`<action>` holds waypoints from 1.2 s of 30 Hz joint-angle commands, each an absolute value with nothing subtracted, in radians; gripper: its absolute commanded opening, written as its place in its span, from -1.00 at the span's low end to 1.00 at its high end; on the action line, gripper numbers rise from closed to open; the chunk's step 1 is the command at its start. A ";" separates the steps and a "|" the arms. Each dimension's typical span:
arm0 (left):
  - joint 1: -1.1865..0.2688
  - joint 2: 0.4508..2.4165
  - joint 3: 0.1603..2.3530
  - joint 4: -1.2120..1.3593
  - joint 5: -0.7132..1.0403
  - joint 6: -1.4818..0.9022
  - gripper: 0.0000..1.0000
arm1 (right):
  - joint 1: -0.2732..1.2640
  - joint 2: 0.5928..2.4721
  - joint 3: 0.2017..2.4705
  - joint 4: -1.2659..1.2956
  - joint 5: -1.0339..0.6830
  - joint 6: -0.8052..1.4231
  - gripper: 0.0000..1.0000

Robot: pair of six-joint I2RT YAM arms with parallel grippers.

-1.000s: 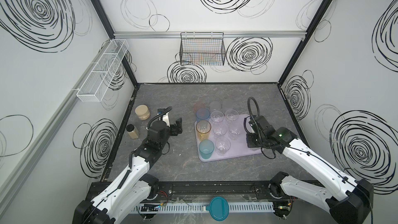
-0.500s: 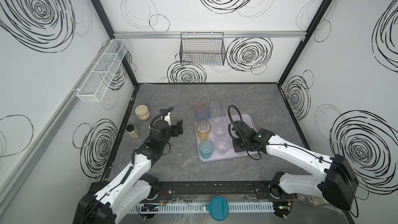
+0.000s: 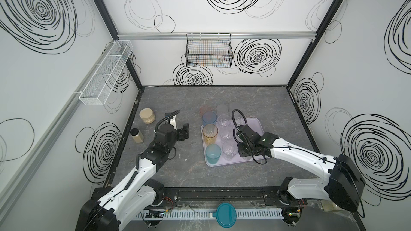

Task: Place the glasses into the tray
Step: 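Lower the clear glass onto the tray and open the right gripper, then move the right gripper to a frosted dotted glass beyond the tray and grasp it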

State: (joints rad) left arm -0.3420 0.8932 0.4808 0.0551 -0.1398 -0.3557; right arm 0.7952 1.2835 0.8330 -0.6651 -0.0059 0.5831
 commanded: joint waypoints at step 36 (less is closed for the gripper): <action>-0.442 1.069 0.556 0.131 -0.207 -0.340 0.80 | 0.281 1.959 1.563 -0.465 -0.221 0.509 -0.09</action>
